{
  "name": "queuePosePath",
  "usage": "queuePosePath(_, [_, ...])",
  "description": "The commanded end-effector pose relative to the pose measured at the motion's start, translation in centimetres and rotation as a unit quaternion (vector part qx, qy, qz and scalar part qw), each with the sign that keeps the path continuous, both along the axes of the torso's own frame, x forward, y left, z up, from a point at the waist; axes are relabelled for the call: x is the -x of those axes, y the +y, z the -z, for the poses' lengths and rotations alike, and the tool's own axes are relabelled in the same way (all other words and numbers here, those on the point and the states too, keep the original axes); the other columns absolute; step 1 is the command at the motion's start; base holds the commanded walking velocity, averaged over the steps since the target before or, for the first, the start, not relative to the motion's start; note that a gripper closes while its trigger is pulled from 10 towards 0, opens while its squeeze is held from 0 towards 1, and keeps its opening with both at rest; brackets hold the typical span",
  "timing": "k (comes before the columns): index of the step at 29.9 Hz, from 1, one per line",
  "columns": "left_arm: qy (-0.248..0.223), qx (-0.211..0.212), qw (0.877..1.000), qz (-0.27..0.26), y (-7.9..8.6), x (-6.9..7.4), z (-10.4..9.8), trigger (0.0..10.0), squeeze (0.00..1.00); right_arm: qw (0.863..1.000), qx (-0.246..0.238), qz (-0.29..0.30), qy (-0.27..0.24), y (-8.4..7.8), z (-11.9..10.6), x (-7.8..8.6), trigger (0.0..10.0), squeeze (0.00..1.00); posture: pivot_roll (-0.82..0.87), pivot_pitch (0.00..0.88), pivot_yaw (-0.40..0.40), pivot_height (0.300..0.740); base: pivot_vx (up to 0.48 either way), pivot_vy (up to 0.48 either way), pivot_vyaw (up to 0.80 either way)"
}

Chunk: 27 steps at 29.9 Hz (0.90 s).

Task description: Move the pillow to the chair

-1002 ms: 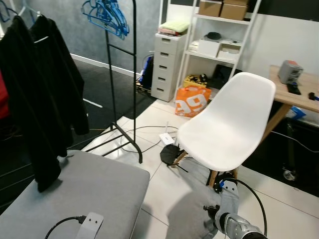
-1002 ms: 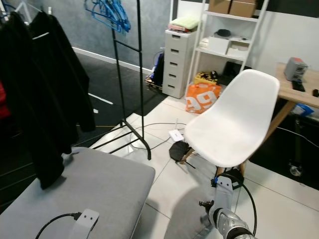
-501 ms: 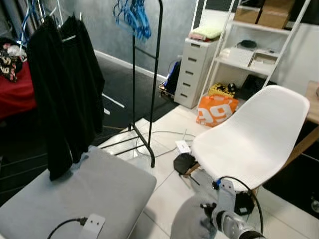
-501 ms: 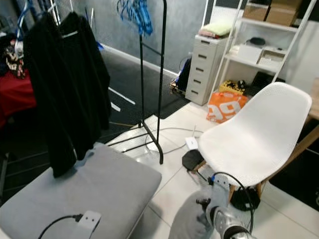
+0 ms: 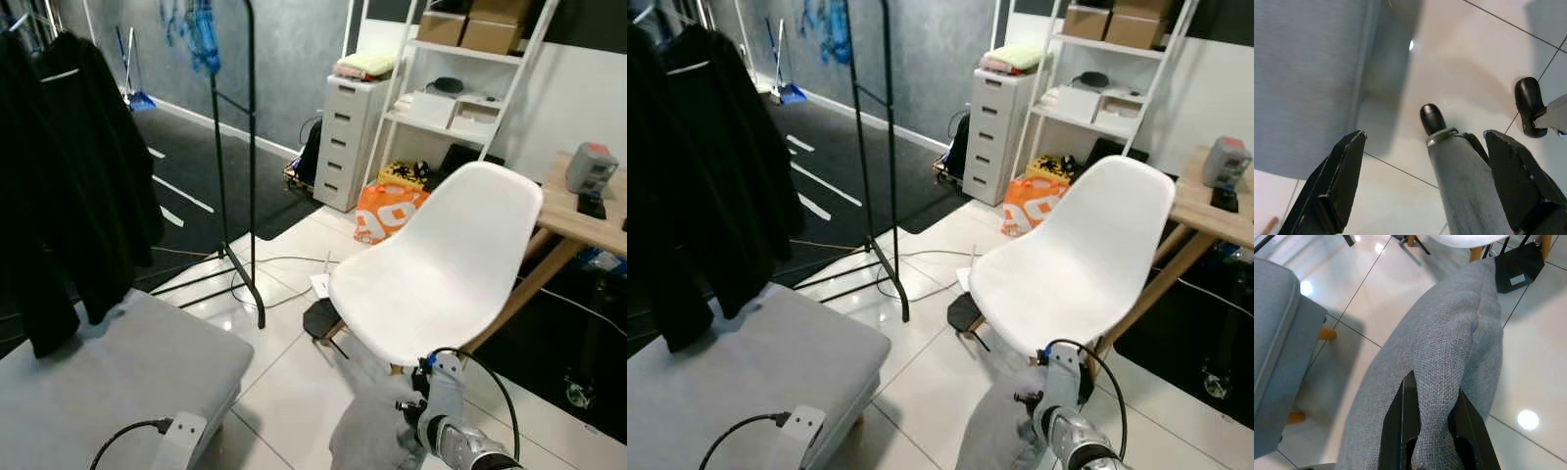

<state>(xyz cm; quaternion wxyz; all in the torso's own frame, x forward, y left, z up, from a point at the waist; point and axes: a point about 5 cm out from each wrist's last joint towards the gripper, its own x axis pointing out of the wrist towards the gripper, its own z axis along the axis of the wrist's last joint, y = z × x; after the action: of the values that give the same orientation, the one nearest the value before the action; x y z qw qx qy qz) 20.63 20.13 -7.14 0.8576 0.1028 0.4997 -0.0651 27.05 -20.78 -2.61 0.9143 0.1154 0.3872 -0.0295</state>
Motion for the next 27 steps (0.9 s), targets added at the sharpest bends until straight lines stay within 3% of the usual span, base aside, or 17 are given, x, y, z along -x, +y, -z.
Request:
queuePosePath(1, [0.001,0.005,1.0,0.0,-0.5,0.0,0.1,10.0,0.0,1.0,0.01,0.003,-0.024,-0.6,-0.7,-0.7,10.0,0.0,-0.15,0.0,-0.074,0.74,0.0,0.0,0.0])
queuePosePath(8, [-0.005,0.005,1.0,-0.002,-0.8,-0.1,0.1,10.0,0.0,0.999,0.003,0.015,-0.046,-0.7,-1.0,-0.8,10.0,0.0,-0.15,0.0,-0.078,0.74,0.0,0.0,0.0])
queuePosePath(13, [-0.029,0.007,1.0,-0.003,-1.1,-1.1,-0.5,10.0,0.0,0.993,-0.038,-0.006,-0.113,-0.1,-1.8,-1.5,10.0,0.0,-0.16,0.0,-0.071,0.74,0.177,0.0,0.0])
queuePosePath(15, [-0.041,0.008,0.999,-0.013,-1.3,-1.6,-0.7,10.0,0.0,0.977,-0.056,-0.041,-0.2,0.1,-6.9,-6.0,10.0,0.0,-0.16,0.0,-0.07,0.74,0.319,0.0,0.0])
queuePosePath(16, [-0.041,0.008,0.999,-0.013,-1.3,-1.6,-0.7,10.0,0.0,0.977,-0.056,-0.041,-0.2,0.1,-6.9,-6.0,10.0,0.0,-0.16,0.0,-0.07,0.74,0.319,0.0,0.0])
queuePosePath(18, [-0.048,0.011,0.999,-0.013,-2.0,-1.9,-0.8,10.0,0.0,0.955,-0.069,-0.08,-0.278,1.3,-12.5,-9.8,10.0,0.0,-0.17,0.0,-0.07,0.74,0.345,0.0,0.0])
queuePosePath(20, [-0.048,0.011,0.999,-0.013,-2.0,-1.9,-0.8,10.0,0.0,0.955,-0.069,-0.08,-0.278,1.3,-12.5,-9.8,10.0,0.0,-0.17,0.0,-0.07,0.74,0.36,0.0,0.0])
queuePosePath(21, [-0.051,0.013,0.999,-0.012,-2.6,-2.0,-0.8,10.0,0.0,0.938,-0.083,-0.116,-0.315,2.6,-15.1,-11.2,10.0,0.0,-0.17,0.0,-0.073,0.74,0.382,0.0,0.0])
queuePosePath(23, [-0.051,0.013,0.999,-0.012,-2.6,-2.0,-0.8,10.0,0.0,0.938,-0.083,-0.116,-0.315,2.6,-15.1,-11.2,10.0,0.0,-0.17,0.0,-0.073,0.74,0.382,0.0,0.0])
queuePosePath(27, [-0.051,0.014,0.999,-0.01,-3.0,-1.9,-0.7,10.0,0.0,0.919,-0.109,-0.158,-0.343,4.2,-17.1,-11.9,10.0,0.0,-0.17,0.0,-0.073,0.74,0.383,0.0,0.0])
